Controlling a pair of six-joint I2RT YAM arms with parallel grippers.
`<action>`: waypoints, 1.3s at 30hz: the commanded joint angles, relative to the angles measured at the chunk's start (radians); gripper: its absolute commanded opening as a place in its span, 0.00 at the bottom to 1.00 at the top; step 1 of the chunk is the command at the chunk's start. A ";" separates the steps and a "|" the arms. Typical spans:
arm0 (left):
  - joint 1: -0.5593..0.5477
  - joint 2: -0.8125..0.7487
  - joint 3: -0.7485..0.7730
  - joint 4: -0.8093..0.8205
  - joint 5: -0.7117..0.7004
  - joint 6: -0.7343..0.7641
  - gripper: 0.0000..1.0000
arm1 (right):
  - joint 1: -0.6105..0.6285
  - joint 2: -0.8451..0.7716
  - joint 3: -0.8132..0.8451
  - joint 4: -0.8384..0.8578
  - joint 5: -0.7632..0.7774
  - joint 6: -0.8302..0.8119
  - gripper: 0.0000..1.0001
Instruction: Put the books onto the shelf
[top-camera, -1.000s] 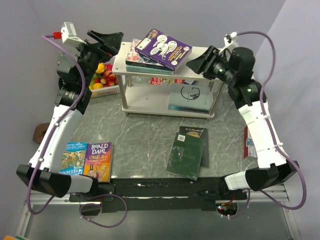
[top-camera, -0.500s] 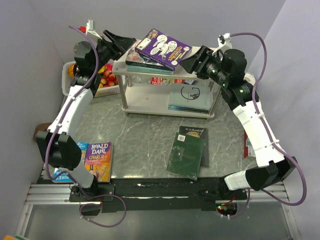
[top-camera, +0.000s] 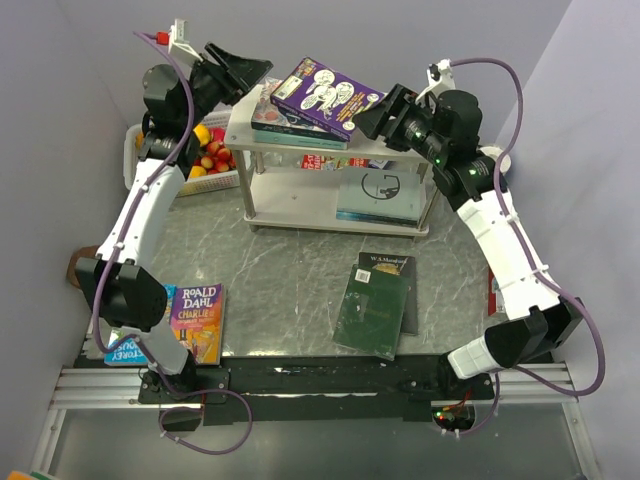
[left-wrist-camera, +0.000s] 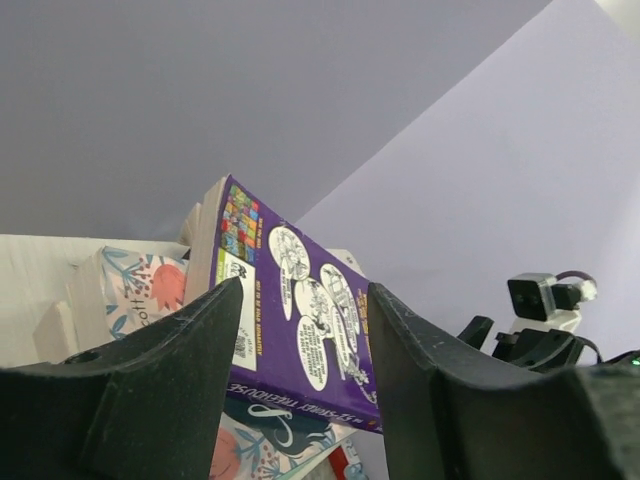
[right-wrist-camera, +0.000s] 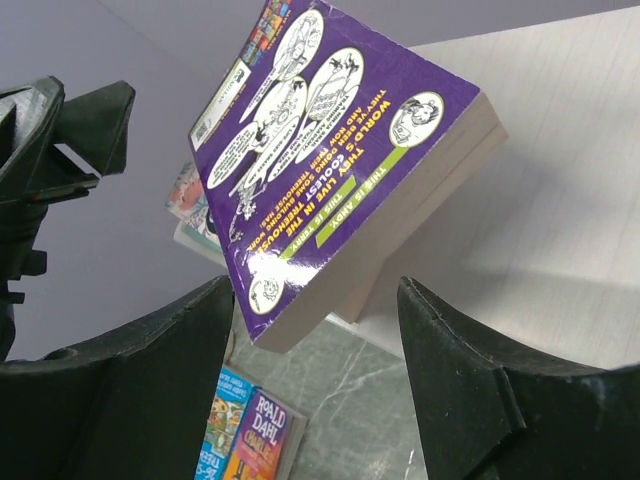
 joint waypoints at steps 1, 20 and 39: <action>-0.008 0.023 0.075 -0.118 -0.018 0.100 0.55 | 0.015 0.006 0.056 0.034 0.039 -0.024 0.73; -0.011 0.040 0.124 -0.212 -0.012 0.167 0.54 | 0.028 0.180 0.289 -0.082 0.045 -0.055 0.65; -0.010 0.031 0.110 -0.274 -0.021 0.196 0.54 | 0.028 0.229 0.354 -0.107 0.022 -0.056 0.65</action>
